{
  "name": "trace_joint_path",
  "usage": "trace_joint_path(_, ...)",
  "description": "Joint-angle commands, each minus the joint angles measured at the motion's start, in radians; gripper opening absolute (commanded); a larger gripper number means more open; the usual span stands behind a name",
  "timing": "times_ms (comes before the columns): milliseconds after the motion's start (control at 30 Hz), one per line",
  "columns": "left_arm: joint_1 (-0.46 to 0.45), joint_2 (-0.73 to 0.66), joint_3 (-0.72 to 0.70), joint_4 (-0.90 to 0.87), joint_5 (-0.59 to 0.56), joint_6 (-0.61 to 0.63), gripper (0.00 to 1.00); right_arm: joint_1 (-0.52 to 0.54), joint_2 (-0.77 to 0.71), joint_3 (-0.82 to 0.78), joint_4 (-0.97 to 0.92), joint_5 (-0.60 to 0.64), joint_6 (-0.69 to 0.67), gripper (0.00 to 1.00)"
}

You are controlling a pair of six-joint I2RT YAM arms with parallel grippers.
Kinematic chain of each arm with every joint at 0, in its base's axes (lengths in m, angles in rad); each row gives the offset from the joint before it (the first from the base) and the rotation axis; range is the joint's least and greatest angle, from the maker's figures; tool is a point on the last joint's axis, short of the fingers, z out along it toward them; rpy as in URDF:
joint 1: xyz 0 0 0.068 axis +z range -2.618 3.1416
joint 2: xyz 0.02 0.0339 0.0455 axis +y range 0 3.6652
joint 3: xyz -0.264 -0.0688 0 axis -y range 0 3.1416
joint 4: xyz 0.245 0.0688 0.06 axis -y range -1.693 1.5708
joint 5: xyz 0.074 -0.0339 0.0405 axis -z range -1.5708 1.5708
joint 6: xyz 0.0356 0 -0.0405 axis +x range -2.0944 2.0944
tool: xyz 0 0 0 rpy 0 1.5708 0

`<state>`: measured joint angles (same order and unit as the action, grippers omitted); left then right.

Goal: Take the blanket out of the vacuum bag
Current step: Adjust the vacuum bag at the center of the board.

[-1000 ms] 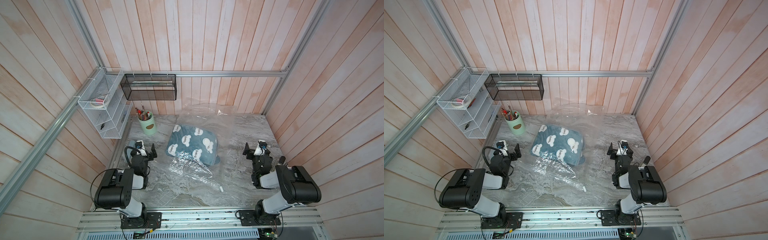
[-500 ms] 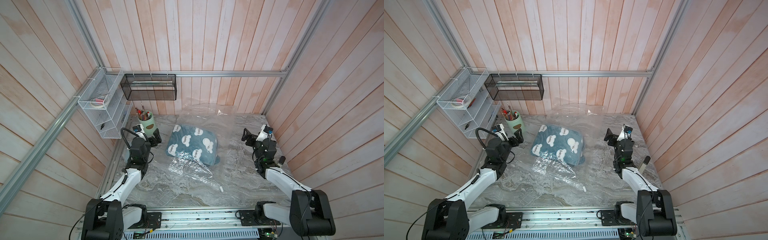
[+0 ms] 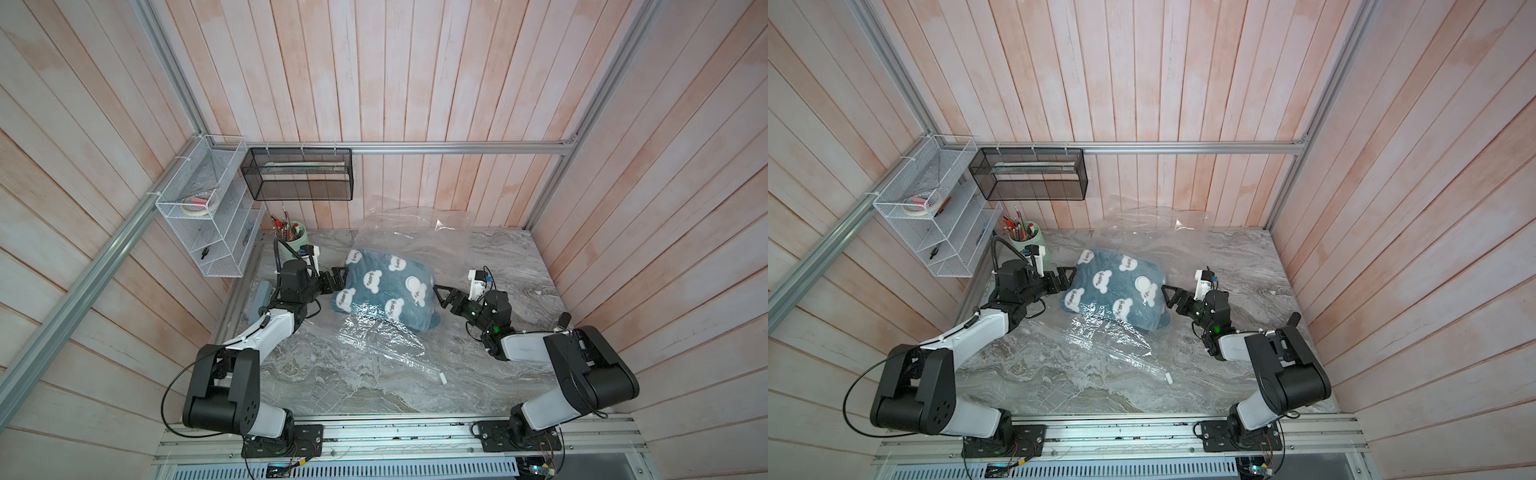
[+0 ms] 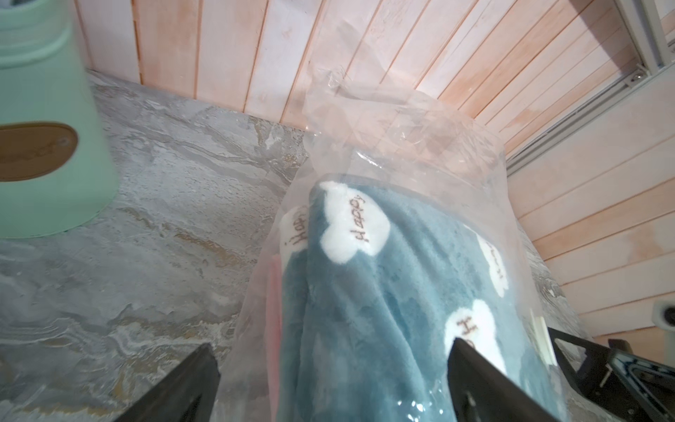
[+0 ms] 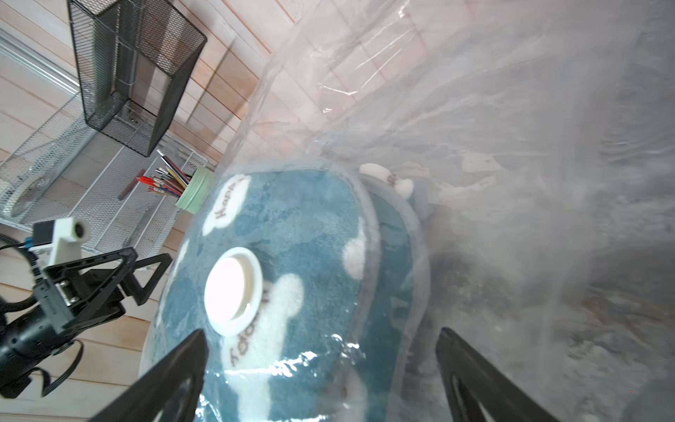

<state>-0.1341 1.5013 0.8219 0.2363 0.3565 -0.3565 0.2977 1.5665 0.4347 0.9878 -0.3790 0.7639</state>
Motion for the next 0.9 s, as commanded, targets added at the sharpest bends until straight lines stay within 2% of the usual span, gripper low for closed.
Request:
trace_joint_path(0, -0.002, 0.074, 0.058, -0.032, 0.093, 0.042, 1.00, 0.013, 0.054, 0.003, 0.121, -0.051, 0.069, 0.98)
trace_joint_path(100, -0.002, 0.135, 0.082, -0.028, 0.140, 0.042, 1.00, 0.019, 0.104, -0.007, 0.174, -0.071, 0.104, 0.98)
trace_joint_path(200, -0.002, 0.128, 0.057, 0.014, 0.183, 0.010, 1.00, 0.029, 0.150, -0.010, 0.216, -0.084, 0.131, 0.98)
trace_joint_path(367, -0.004, 0.056, -0.026, 0.067, 0.255, -0.062, 1.00, 0.047, 0.234, 0.037, 0.276, -0.125, 0.162, 0.98)
trace_joint_path(500, -0.006, -0.040, -0.107, 0.055, 0.279, -0.072, 1.00, 0.066, 0.301, 0.123, 0.284, -0.169, 0.175, 0.98)
trace_joint_path(700, -0.012, -0.128, -0.229, 0.094, 0.331, -0.147, 1.00, 0.079, 0.382, 0.240, 0.258, -0.212, 0.170, 0.98)
trace_joint_path(867, -0.042, -0.167, -0.315, 0.143, 0.319, -0.201, 1.00, 0.080, 0.418, 0.347, 0.164, -0.250, 0.116, 0.97)
